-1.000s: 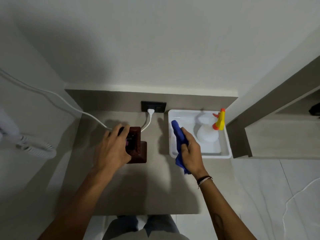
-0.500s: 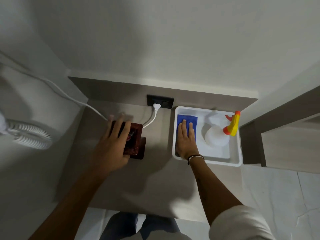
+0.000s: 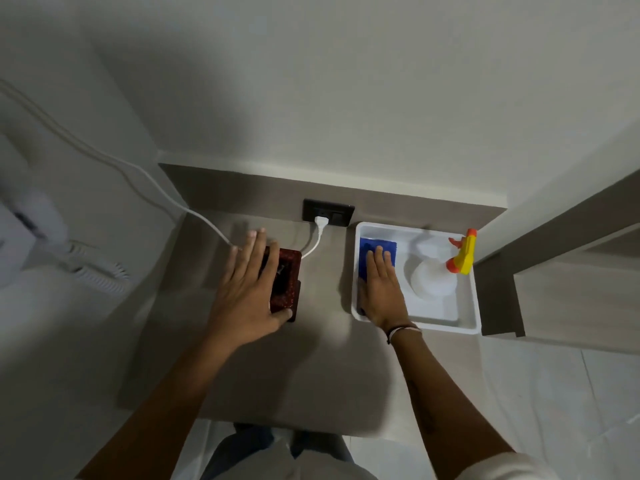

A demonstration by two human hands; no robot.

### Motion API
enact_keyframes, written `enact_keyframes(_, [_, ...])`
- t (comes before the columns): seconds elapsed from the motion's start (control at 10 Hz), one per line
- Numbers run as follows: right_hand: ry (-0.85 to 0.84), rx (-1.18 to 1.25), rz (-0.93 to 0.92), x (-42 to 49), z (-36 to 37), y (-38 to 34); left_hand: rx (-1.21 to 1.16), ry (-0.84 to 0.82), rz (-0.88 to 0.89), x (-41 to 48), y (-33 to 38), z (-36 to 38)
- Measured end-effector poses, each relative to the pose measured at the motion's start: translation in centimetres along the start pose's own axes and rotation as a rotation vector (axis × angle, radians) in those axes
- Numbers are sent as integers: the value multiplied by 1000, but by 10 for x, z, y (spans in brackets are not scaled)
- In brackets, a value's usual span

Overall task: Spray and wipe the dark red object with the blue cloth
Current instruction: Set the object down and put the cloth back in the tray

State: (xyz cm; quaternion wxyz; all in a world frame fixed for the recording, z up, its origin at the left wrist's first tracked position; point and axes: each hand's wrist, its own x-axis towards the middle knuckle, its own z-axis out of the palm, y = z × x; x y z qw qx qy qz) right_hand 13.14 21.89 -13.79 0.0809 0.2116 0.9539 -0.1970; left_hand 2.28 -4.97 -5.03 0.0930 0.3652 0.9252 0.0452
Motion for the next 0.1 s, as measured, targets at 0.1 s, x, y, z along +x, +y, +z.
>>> enact_keyframes(0.1, [167,75,-71,-13,-22,-37,-58,-58,23,-3,-3,-11])
